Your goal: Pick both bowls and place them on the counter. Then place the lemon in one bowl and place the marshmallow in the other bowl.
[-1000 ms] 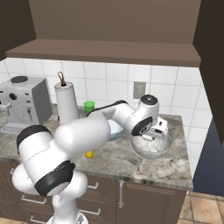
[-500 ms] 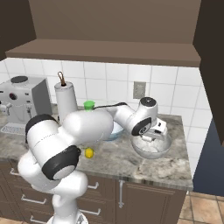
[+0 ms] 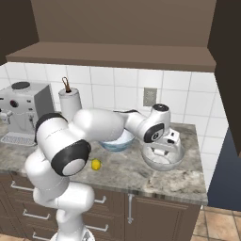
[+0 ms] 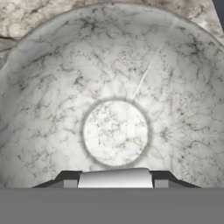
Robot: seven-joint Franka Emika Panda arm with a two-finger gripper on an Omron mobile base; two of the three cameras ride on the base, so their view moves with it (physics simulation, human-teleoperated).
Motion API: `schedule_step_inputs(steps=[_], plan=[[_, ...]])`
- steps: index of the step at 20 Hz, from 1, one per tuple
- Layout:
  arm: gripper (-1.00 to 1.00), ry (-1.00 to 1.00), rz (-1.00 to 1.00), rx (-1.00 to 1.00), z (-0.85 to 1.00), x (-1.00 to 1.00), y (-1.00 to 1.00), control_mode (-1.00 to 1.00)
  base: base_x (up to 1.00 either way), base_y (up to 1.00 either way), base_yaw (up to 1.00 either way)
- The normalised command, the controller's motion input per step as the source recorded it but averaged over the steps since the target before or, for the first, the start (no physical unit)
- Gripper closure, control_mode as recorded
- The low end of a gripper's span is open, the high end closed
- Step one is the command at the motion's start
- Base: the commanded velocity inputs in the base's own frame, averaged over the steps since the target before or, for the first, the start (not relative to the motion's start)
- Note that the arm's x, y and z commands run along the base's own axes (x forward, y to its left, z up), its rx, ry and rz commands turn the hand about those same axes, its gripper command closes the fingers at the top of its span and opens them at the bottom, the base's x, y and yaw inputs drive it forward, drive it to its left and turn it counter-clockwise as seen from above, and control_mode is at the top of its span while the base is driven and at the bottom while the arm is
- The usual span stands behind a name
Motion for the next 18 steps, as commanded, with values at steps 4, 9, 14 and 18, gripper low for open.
schedule_step_inputs(steps=[4,9,14,18], plan=[[1.0,0.02,0.0,0.0,-0.11,-0.01,-0.1,-1.0,0.0,0.0,0.0],[1.0,0.0,0.0,0.0,-0.09,-0.01,0.0,-1.0,0.0,0.0,0.0],[1.0,0.0,0.0,0.0,-0.13,0.03,0.0,-1.0,0.0,0.0,0.0],[1.0,-0.01,0.0,0.0,-0.09,0.0,0.0,-1.0,0.0,0.0,0.0]])
